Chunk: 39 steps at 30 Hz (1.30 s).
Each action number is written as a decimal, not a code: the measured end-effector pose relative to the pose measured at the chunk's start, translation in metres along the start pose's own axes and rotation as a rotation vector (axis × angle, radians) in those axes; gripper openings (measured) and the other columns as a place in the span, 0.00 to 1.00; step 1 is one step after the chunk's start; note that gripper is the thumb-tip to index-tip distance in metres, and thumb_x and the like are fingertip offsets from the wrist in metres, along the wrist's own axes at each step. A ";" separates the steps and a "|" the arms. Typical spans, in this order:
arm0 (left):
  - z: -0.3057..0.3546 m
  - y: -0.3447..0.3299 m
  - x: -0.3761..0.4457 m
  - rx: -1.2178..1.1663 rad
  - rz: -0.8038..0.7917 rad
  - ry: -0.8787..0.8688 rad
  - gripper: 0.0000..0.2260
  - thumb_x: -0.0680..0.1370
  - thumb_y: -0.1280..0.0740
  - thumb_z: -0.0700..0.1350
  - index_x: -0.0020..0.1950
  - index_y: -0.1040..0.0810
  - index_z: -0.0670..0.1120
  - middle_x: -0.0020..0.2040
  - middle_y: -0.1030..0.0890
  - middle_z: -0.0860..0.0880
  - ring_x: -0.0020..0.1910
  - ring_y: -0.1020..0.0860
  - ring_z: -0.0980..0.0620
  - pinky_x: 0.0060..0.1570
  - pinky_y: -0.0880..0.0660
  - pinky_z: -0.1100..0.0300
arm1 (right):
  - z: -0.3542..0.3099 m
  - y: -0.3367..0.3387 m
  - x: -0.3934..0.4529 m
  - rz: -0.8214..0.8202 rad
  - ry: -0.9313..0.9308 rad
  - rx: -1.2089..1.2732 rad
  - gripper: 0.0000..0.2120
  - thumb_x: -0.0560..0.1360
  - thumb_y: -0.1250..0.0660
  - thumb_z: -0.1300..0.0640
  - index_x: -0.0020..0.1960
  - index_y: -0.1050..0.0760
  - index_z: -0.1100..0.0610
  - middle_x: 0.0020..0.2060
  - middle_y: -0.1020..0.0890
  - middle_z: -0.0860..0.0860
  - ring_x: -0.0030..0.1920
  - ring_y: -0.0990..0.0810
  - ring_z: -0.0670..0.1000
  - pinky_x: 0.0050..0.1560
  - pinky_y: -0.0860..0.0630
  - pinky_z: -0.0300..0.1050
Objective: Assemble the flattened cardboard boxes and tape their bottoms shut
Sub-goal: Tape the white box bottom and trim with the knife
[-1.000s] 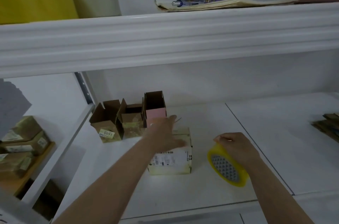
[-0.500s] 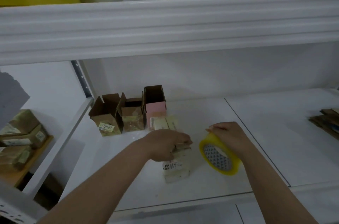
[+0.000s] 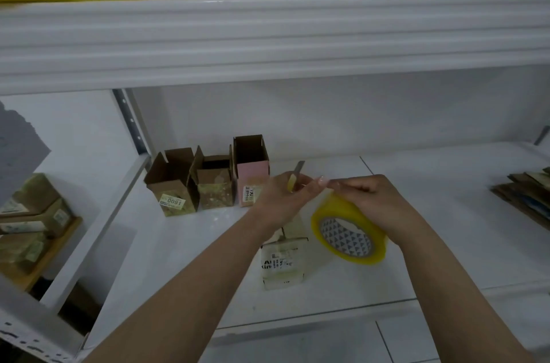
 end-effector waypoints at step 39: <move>-0.119 0.062 -0.078 -0.219 0.436 0.346 0.14 0.77 0.31 0.46 0.38 0.30 0.40 0.33 0.27 0.46 0.36 0.27 0.51 0.38 0.33 0.61 | 0.044 0.005 0.023 -0.053 -0.105 -0.733 0.09 0.70 0.31 0.38 0.43 0.23 0.42 0.47 0.21 0.40 0.49 0.23 0.45 0.45 0.31 0.44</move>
Point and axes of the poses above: each hand's wrist, its own x-axis towards the middle knuckle, its own y-axis out of the back of the hand, z = x × y, the point moved 7 cm from there along x, towards the middle knuckle
